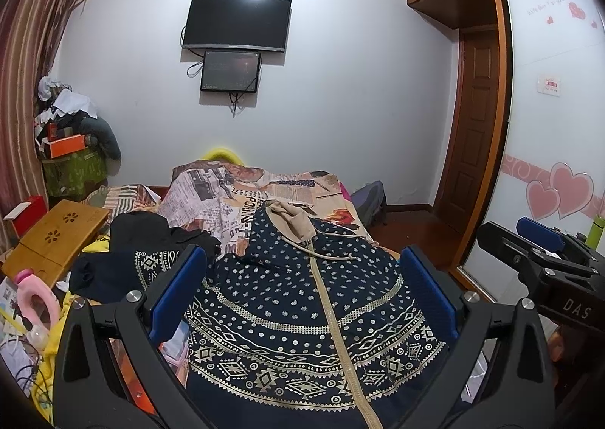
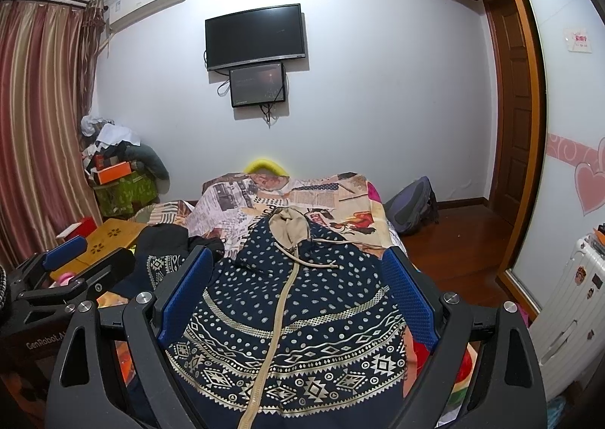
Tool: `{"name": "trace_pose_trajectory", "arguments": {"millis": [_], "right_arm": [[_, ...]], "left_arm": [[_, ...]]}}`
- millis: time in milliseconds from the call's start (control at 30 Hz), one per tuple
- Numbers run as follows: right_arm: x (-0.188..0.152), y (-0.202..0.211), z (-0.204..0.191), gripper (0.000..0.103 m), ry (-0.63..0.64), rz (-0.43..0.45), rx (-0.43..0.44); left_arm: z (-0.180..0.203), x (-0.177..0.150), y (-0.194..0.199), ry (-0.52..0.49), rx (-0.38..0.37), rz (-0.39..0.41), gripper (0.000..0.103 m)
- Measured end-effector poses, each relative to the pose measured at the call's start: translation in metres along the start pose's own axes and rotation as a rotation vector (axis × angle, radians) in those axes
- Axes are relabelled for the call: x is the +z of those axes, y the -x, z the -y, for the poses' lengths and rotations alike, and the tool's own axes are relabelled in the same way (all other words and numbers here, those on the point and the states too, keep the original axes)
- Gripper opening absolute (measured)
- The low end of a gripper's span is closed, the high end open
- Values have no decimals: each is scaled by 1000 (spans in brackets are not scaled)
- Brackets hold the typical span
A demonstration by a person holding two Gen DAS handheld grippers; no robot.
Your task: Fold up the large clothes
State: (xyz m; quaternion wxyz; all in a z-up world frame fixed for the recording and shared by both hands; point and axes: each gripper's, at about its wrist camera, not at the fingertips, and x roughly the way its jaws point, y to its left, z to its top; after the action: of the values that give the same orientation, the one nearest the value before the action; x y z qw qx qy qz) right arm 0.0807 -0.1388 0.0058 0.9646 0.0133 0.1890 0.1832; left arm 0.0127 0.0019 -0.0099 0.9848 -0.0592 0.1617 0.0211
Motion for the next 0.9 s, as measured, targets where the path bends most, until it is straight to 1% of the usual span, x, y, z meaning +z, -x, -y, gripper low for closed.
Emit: {"name": "trace_pose_trajectory", "arguments": {"millis": [233,467,600,733,900], "right_arm": [[1,-8,-4,89,11,-13,-26],[6,-23,-8,89,32,-18,-45],[9,-38,-9,89,45,-28,-63],[8,-60,-9,89,64,-46,-109],[4,-92,-5,89,80,-88,-157]], "left_arm": [[-11,0,-10,16,3,-13,103],[-34,3,-30,45,48,-13,103],[-59,9,-44,54,94,-2,103],[-88,16,-59,71,137,7,103],[-147,20,-83,128,240,0,103]]}}
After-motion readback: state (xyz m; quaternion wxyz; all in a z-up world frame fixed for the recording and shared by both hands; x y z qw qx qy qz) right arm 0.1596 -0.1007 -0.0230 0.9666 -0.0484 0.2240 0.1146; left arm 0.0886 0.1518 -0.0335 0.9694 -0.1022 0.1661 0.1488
